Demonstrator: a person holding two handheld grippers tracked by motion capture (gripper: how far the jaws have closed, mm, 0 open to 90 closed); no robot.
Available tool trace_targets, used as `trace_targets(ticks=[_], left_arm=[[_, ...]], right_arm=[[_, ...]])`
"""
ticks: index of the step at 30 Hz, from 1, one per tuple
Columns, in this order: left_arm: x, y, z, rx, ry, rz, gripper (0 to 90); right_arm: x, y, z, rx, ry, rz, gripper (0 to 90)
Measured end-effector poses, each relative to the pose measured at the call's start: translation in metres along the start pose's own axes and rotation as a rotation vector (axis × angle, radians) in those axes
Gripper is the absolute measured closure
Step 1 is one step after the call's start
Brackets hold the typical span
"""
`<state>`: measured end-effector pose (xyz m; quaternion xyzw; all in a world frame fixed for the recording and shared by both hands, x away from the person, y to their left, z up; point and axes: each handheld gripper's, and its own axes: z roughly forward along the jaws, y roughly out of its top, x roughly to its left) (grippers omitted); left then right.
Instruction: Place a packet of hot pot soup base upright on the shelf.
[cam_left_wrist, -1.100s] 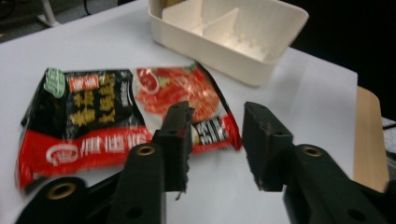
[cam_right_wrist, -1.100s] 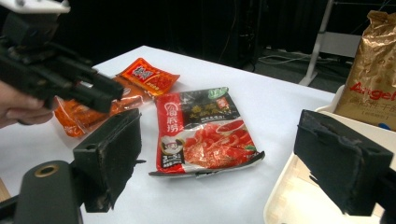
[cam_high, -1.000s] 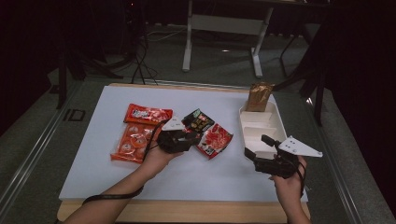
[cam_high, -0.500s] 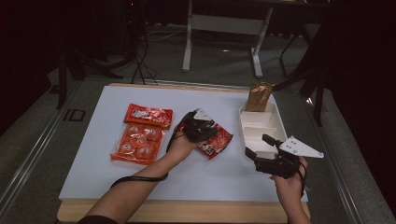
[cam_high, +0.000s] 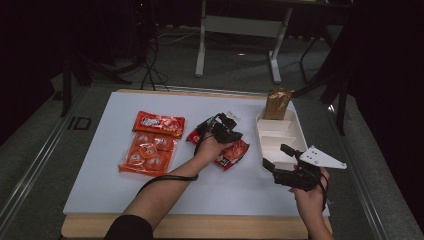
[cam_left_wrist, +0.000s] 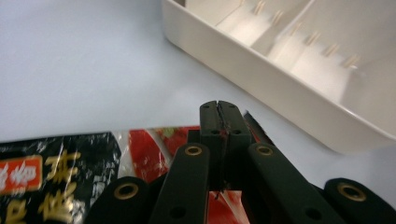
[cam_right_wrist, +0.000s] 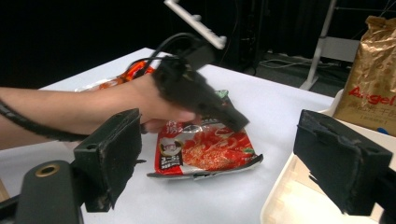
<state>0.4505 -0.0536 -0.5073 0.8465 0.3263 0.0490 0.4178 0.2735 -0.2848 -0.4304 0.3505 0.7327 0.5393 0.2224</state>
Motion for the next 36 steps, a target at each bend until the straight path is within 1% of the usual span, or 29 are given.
trace_targets(ticks=[2, 3, 5, 7, 8, 9, 11, 12, 14, 15, 18, 19, 20, 22, 23, 25, 28, 30, 33, 35, 36], left_arm=[[0.0, 0.004, 0.006, 0.012, 0.015, 0.017, 89.8], [0.0, 0.005, 0.009, 0.018, 0.015, 0.02, 89.8], [0.0, 0.008, 0.014, 0.032, 0.026, 0.022, 89.8], [0.002, 0.009, 0.019, 0.044, 0.03, 0.016, 89.8], [0.003, 0.01, 0.023, 0.054, 0.031, 0.007, 89.8], [0.004, 0.011, 0.025, 0.067, 0.039, 0.018, 89.8], [0.006, 0.012, 0.029, 0.084, 0.04, 0.016, 89.8], [0.006, 0.011, 0.03, 0.08, 0.042, 0.018, 89.8], [0.007, 0.012, 0.03, 0.066, 0.026, 0.015, 89.8], [0.007, 0.012, 0.03, 0.066, 0.024, 0.014, 89.8], [0.007, 0.012, 0.034, 0.08, 0.021, 0.021, 89.8], [0.007, 0.013, 0.036, 0.087, 0.013, 0.019, 89.8], [0.006, 0.013, 0.038, 0.098, 0.016, 0.021, 89.8], [0.006, 0.012, 0.041, 0.123, 0.006, 0.031, 89.8], [0.006, 0.013, 0.042, 0.121, 0.009, 0.028, 89.8], [0.005, 0.014, 0.041, 0.133, 0.013, 0.039, 90.0], [0.003, 0.013, 0.039, 0.137, 0.013, 0.037, 90.0], [0.001, 0.013, 0.038, 0.155, 0.007, 0.042, 90.0], [-0.003, 0.013, 0.038, 0.168, 0.001, 0.05, 90.0], [-0.006, 0.011, 0.037, 0.172, -0.001, 0.047, 90.0], [-0.008, 0.01, 0.036, 0.178, -0.002, 0.052, 90.0]], right_arm=[[0.0, -0.001, 0.001, 0.002, 0.003, -0.002, 15.1], [0.0, -0.001, 0.001, 0.003, 0.006, 0.002, 15.1], [0.0, -0.001, 0.002, 0.003, 0.006, 0.002, 15.1], [-0.001, -0.001, 0.002, 0.002, 0.009, 0.004, 15.1], [-0.001, -0.001, 0.002, 0.003, 0.009, 0.002, 15.1], [-0.001, -0.002, 0.002, 0.003, 0.009, 0.001, 15.1], [-0.001, -0.002, 0.002, 0.003, 0.011, 0.002, 15.1], [-0.001, -0.002, 0.002, 0.003, 0.01, 0.003, 15.1], [-0.002, -0.002, 0.002, 0.001, 0.01, 0.006, 15.1], [-0.002, -0.002, 0.002, 0.002, 0.011, 0.008, 15.1], [-0.002, -0.003, 0.002, 0.002, 0.012, 0.008, 15.1], [-0.002, -0.003, 0.002, 0.003, 0.013, 0.009, 15.1], [-0.002, -0.003, 0.003, 0.005, 0.014, 0.009, 15.1], [-0.002, -0.003, 0.003, 0.006, 0.016, 0.009, 15.1], [-0.001, -0.003, 0.003, 0.007, 0.015, 0.007, 15.1], [-0.001, -0.003, 0.003, 0.007, 0.015, 0.006, 15.1], [-0.002, -0.003, 0.003, 0.006, 0.015, 0.008, 15.1], [-0.002, -0.003, 0.003, 0.005, 0.016, 0.009, 15.1], [-0.002, -0.003, 0.003, 0.006, 0.017, 0.012, 15.1], [-0.002, -0.003, 0.003, 0.006, 0.015, 0.012, 15.1], [-0.002, -0.003, 0.003, 0.005, 0.015, 0.013, 15.1]])
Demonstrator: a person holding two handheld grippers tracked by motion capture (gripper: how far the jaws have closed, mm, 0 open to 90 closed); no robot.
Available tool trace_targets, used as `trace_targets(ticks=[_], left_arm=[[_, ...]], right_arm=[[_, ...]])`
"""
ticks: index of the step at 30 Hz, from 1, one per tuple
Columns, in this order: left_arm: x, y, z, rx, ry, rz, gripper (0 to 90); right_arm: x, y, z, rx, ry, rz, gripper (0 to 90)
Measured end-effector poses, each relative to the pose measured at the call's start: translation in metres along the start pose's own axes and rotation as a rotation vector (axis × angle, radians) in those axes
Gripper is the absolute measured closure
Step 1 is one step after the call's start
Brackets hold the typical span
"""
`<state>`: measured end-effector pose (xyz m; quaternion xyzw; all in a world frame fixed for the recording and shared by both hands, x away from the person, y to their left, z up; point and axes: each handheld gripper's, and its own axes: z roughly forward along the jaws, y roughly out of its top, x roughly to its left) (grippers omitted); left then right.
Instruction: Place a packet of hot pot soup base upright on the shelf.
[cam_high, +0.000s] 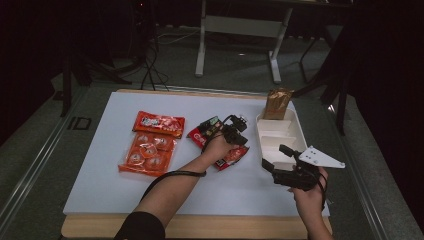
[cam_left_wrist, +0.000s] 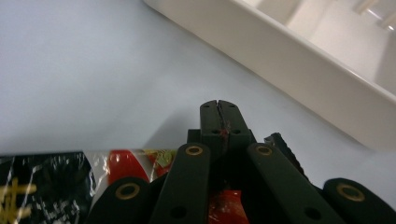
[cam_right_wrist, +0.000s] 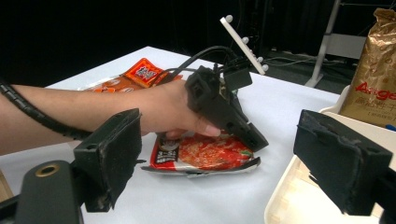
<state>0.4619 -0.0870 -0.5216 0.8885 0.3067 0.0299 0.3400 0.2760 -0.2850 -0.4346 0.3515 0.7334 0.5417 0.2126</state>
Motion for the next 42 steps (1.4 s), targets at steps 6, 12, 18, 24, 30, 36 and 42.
trace_targets(ticks=[6, 12, 18, 24, 30, 36, 42], left_arm=[[-0.012, -0.01, -0.007, 0.014, -0.034, -0.008, 90.0], [-0.025, -0.02, -0.016, 0.023, -0.046, 0.004, 90.0], [-0.028, -0.032, -0.025, 0.019, -0.069, -0.007, 90.0], [-0.022, -0.042, -0.038, -0.003, -0.069, -0.018, 90.0], [-0.018, -0.048, -0.045, -0.041, -0.096, -0.022, 90.0], [-0.014, -0.052, -0.059, -0.074, -0.105, -0.039, 87.5], [-0.002, -0.055, -0.077, -0.092, -0.089, -0.071, 72.5]], right_arm=[[0.0, 0.0, 0.0, -0.001, -0.002, 0.002, 15.1], [0.002, 0.001, 0.0, 0.004, -0.003, -0.004, 15.1], [0.001, 0.0, 0.0, 0.005, -0.003, 0.0, 15.1], [0.001, 0.001, -0.001, 0.003, -0.01, -0.001, 15.1], [0.001, 0.001, 0.001, 0.008, -0.013, -0.003, 15.1], [0.003, 0.0, 0.003, 0.016, -0.008, -0.012, 15.1], [0.005, 0.001, 0.004, 0.016, -0.01, -0.028, 15.1]])
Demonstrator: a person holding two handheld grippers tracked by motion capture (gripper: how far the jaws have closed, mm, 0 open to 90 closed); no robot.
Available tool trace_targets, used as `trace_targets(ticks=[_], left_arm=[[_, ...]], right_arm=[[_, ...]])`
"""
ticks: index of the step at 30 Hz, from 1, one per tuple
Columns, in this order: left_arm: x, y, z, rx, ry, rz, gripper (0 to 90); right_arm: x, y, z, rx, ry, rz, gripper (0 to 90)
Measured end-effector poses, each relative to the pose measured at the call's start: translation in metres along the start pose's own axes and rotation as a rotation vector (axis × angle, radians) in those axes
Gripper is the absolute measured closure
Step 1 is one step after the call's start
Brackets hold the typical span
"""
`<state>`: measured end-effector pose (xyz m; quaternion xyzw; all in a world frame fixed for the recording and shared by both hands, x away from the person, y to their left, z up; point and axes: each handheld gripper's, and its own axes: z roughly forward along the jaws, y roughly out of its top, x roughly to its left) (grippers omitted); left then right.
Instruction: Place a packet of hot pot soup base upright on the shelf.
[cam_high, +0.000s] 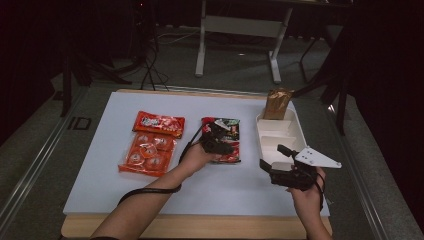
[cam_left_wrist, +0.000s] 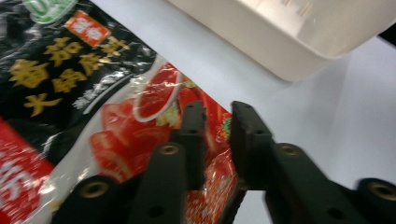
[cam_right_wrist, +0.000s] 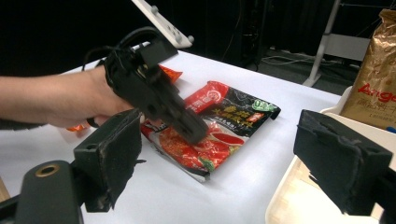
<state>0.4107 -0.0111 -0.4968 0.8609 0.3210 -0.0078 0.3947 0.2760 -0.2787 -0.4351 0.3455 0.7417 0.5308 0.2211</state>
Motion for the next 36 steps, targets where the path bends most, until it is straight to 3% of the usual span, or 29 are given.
trace_targets(ticks=[7, 11, 13, 21, 26, 30, 33, 36], left_arm=[[0.014, -0.002, -0.019, -0.035, 0.025, -0.037, 60.0], [0.025, -0.002, -0.026, -0.063, 0.064, -0.051, 57.9], [0.033, -0.002, -0.029, -0.067, 0.092, -0.056, 57.2], [0.069, -0.005, -0.035, -0.115, 0.18, -0.142, 57.0], [0.084, -0.006, -0.027, -0.107, 0.266, -0.19, 55.6], [0.094, -0.006, -0.022, -0.11, 0.291, -0.211, 55.5], [0.102, -0.004, -0.018, -0.123, 0.282, -0.246, 55.5], [0.108, -0.003, -0.011, -0.105, 0.294, -0.255, 55.5]], right_arm=[[0.0, -0.001, 0.001, 0.0, 0.001, -0.009, 15.1], [0.001, -0.001, 0.002, 0.004, 0.004, -0.012, 15.1], [0.001, -0.001, 0.002, 0.006, 0.005, -0.016, 15.1], [0.0, -0.003, 0.002, 0.007, 0.004, -0.019, 15.1], [-0.001, -0.004, 0.003, 0.012, -0.004, -0.022, 15.1], [-0.002, -0.005, 0.003, 0.014, -0.004, -0.021, 15.1], [-0.003, -0.005, 0.003, 0.013, -0.003, -0.019, 15.1], [-0.003, -0.006, 0.003, 0.014, -0.001, -0.022, 15.1]])
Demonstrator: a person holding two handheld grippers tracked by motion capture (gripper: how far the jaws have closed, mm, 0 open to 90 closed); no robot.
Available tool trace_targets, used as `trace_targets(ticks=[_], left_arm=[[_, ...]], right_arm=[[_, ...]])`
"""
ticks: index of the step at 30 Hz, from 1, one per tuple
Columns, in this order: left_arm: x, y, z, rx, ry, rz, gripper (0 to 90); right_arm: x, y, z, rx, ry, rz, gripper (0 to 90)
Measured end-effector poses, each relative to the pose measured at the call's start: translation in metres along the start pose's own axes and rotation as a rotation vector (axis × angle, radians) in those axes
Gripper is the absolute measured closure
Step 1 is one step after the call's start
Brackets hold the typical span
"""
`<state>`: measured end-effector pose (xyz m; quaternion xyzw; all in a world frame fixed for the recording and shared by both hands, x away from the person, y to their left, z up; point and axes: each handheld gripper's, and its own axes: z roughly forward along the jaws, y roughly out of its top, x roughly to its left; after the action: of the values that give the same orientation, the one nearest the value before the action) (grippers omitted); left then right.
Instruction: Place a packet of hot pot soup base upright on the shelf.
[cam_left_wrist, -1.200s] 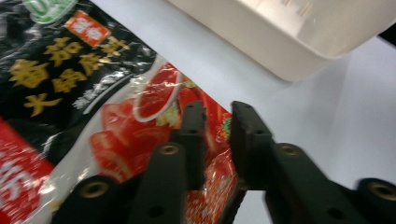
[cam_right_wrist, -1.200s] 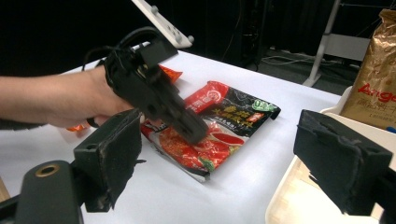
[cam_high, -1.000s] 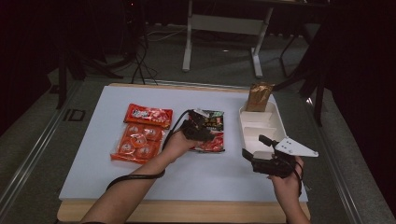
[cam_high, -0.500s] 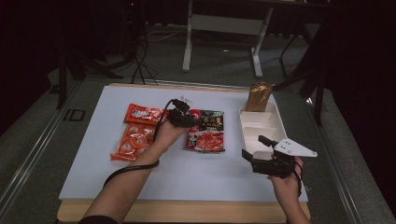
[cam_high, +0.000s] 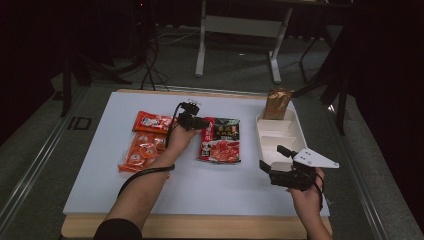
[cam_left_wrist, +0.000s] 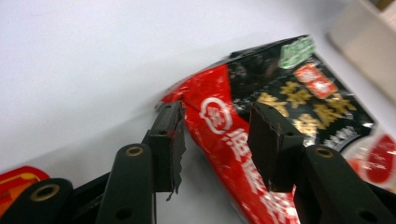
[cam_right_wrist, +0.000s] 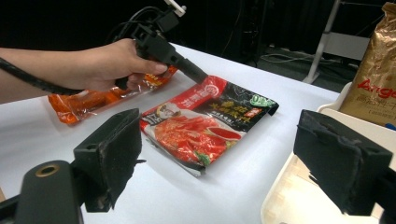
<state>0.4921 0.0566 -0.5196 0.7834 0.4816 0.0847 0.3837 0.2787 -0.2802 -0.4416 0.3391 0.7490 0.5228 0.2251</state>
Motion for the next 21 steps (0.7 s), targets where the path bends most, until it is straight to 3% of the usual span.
trace_targets(ticks=[4, 8, 11, 15, 18, 19, 21], left_arm=[[0.003, 0.0, 0.01, 0.013, 0.042, 0.01, 55.4], [0.006, 0.002, 0.018, -0.002, 0.041, -0.019, 53.6], [0.009, 0.003, 0.025, 0.022, 0.025, -0.043, 53.7], [0.007, 0.001, 0.034, 0.023, 0.029, -0.041, 54.0], [0.006, 0.002, 0.035, 0.043, 0.016, -0.032, 63.6], [0.005, 0.003, 0.035, 0.056, -0.003, -0.035, 73.7], [0.004, 0.004, 0.035, 0.061, -0.005, -0.038, 78.3]], right_arm=[[-0.001, 0.0, 0.0, 0.001, 0.003, 0.006, 15.1], [0.0, -0.001, 0.001, 0.003, 0.007, 0.005, 15.1], [-0.001, -0.001, 0.001, 0.003, 0.009, 0.005, 15.1], [-0.001, -0.001, 0.001, 0.003, 0.009, 0.006, 15.1], [-0.001, -0.001, 0.001, 0.003, 0.012, 0.008, 15.1], [-0.001, -0.001, 0.001, 0.003, 0.012, 0.005, 15.1], [-0.001, -0.001, 0.002, 0.004, 0.014, 0.004, 15.1]])
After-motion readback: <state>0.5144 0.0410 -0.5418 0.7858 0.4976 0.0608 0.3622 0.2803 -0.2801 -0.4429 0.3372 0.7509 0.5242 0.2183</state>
